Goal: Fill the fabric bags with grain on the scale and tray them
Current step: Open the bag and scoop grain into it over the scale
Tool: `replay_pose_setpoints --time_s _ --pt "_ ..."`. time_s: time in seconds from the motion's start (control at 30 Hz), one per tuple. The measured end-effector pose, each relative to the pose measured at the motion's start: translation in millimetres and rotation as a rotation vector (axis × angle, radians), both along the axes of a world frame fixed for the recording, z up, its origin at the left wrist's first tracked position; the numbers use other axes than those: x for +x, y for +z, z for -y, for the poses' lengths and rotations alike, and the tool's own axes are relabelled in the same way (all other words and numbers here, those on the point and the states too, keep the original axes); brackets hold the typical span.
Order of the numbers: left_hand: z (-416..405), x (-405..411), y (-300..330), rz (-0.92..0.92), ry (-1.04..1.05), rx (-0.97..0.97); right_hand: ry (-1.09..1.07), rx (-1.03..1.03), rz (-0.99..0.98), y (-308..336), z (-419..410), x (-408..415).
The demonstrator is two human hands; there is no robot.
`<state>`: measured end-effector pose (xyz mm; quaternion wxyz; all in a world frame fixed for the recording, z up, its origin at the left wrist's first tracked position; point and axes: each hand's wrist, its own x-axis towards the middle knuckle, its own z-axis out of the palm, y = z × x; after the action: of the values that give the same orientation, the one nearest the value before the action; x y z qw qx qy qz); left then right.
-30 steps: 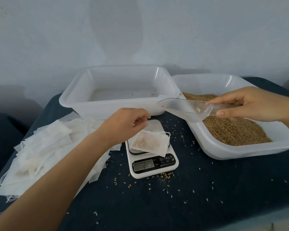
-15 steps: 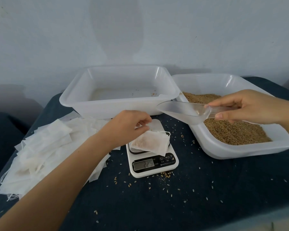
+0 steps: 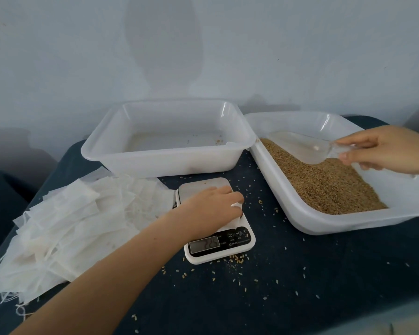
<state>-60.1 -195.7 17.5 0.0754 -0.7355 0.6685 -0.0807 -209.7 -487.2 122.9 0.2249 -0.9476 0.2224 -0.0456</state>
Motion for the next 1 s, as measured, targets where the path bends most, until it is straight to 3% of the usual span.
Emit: replay_pose_setpoints --time_s 0.3,0.53,1.0 --pt "-11 20 6 -0.141 0.154 -0.146 -0.083 -0.097 -0.499 2 32 -10" --pt "-20 22 19 -0.258 0.239 -0.267 0.032 -0.290 -0.668 -10 -11 32" --pt "-33 25 33 -0.399 0.318 -0.554 -0.077 -0.047 -0.195 -46 3 3"
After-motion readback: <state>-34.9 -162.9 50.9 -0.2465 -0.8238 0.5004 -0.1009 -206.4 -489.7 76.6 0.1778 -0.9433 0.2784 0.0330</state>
